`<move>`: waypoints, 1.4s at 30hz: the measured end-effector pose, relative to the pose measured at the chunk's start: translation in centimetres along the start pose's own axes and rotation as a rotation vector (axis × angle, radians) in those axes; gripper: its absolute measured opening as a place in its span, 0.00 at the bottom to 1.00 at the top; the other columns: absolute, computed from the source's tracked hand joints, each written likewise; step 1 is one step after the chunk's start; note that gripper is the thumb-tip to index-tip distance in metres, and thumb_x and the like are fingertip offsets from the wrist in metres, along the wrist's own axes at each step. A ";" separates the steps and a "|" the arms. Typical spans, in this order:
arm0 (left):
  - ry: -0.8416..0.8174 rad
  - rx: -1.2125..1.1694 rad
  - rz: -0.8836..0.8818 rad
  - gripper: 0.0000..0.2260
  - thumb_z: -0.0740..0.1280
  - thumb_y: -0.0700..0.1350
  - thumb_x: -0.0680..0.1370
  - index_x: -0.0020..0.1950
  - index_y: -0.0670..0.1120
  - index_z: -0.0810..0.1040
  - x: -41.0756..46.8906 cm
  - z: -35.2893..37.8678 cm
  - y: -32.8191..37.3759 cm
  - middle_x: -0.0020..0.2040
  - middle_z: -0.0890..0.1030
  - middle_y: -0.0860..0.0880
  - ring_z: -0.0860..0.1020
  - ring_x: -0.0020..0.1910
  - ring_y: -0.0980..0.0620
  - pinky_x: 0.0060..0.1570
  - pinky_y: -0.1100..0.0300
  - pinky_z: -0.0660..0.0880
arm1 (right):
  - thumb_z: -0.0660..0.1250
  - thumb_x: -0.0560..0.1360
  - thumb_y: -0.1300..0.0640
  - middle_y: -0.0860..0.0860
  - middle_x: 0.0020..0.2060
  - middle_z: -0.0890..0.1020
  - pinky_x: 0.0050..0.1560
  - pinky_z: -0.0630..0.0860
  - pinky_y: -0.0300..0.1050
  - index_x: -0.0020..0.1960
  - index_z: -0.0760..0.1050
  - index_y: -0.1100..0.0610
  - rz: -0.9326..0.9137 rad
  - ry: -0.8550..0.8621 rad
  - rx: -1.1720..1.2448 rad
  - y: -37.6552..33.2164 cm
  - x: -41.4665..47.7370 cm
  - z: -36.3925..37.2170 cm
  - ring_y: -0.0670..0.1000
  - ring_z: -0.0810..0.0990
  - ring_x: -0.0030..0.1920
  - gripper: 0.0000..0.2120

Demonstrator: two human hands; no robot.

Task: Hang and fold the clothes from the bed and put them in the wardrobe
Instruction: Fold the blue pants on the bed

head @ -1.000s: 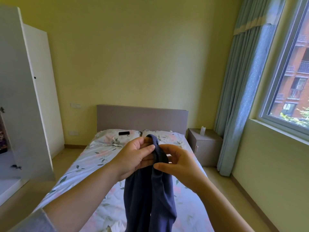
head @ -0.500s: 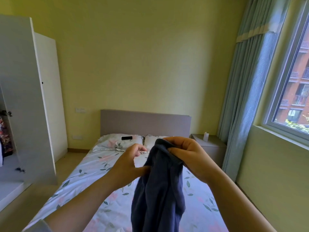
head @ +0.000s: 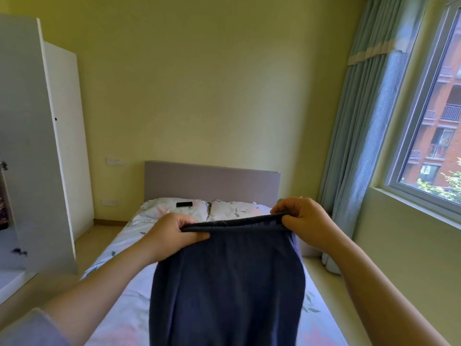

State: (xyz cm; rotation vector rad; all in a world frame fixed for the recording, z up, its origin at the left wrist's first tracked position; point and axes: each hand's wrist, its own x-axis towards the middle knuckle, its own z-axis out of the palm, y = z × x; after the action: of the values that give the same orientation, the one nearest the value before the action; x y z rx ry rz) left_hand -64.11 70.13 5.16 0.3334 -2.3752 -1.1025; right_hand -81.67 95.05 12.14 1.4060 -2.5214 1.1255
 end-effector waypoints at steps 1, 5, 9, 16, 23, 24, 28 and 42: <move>0.008 0.049 -0.005 0.15 0.76 0.56 0.69 0.36 0.45 0.81 0.2 -0.3 -0.3 0.29 0.76 0.53 0.73 0.30 0.60 0.33 0.62 0.67 | 0.65 0.73 0.66 0.40 0.41 0.82 0.41 0.71 0.27 0.47 0.81 0.47 0.017 0.010 -0.021 0.6 0.0 0.1 0.42 0.80 0.44 0.14; -0.010 0.328 -0.039 0.19 0.71 0.67 0.62 0.33 0.51 0.79 0.7 -0.8 -0.9 0.25 0.74 0.54 0.70 0.25 0.61 0.28 0.65 0.62 | 0.64 0.75 0.65 0.45 0.38 0.81 0.29 0.72 0.31 0.47 0.81 0.51 0.144 0.028 0.000 2.0 0.0 0.5 0.44 0.78 0.35 0.11; 0.003 0.336 -0.067 0.21 0.71 0.69 0.60 0.32 0.51 0.78 0.6 -1.4 -1.2 0.24 0.73 0.55 0.69 0.24 0.60 0.26 0.64 0.60 | 0.57 0.77 0.69 0.55 0.33 0.82 0.25 0.73 0.37 0.45 0.80 0.56 0.305 -0.030 0.204 2.0 0.0 0.7 0.47 0.76 0.23 0.16; 0.096 0.200 -0.047 0.20 0.75 0.59 0.69 0.31 0.45 0.76 1.1 -0.8 0.1 0.25 0.70 0.54 0.67 0.25 0.59 0.30 0.60 0.61 | 0.71 0.74 0.56 0.50 0.47 0.80 0.44 0.79 0.37 0.53 0.77 0.50 0.179 -0.146 0.203 2.3 -0.9 2.6 0.49 0.79 0.46 0.09; 0.276 0.316 -0.117 0.26 0.72 0.68 0.65 0.26 0.48 0.69 2.0 -1.8 2.2 0.20 0.67 0.55 0.67 0.23 0.55 0.29 0.59 0.62 | 0.64 0.80 0.51 0.46 0.47 0.77 0.50 0.74 0.41 0.57 0.75 0.53 -0.178 0.056 -0.270 2.2 -0.7 3.2 0.48 0.76 0.47 0.09; 0.294 0.346 -0.120 0.27 0.72 0.68 0.64 0.27 0.47 0.68 2.1 -2.0 2.4 0.20 0.66 0.55 0.66 0.24 0.54 0.29 0.59 0.61 | 0.62 0.81 0.51 0.46 0.47 0.77 0.50 0.75 0.41 0.57 0.76 0.54 -0.192 0.038 -0.281 2.2 -0.5 3.0 0.48 0.76 0.47 0.09; 0.187 0.398 -0.072 0.22 0.77 0.61 0.66 0.29 0.48 0.70 1.9 -2.6 2.2 0.24 0.69 0.55 0.67 0.26 0.54 0.30 0.58 0.61 | 0.60 0.82 0.55 0.48 0.47 0.79 0.48 0.77 0.42 0.57 0.76 0.54 -0.134 -0.017 -0.190 2.6 -0.1 2.0 0.50 0.78 0.47 0.09; 0.043 -0.114 -0.305 0.19 0.68 0.53 0.77 0.50 0.35 0.81 0.9 -1.5 2.0 0.46 0.84 0.38 0.83 0.44 0.43 0.50 0.51 0.77 | 0.70 0.76 0.50 0.51 0.30 0.79 0.25 0.71 0.36 0.46 0.82 0.57 0.412 0.073 0.400 4.7 -0.7 1.3 0.47 0.76 0.30 0.10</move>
State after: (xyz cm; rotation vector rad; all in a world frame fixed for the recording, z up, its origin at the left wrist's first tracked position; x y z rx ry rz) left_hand -64.08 70.12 7.78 0.6884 -2.2621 -1.3452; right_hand -84.44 96.33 8.22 0.8838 -2.7111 1.7942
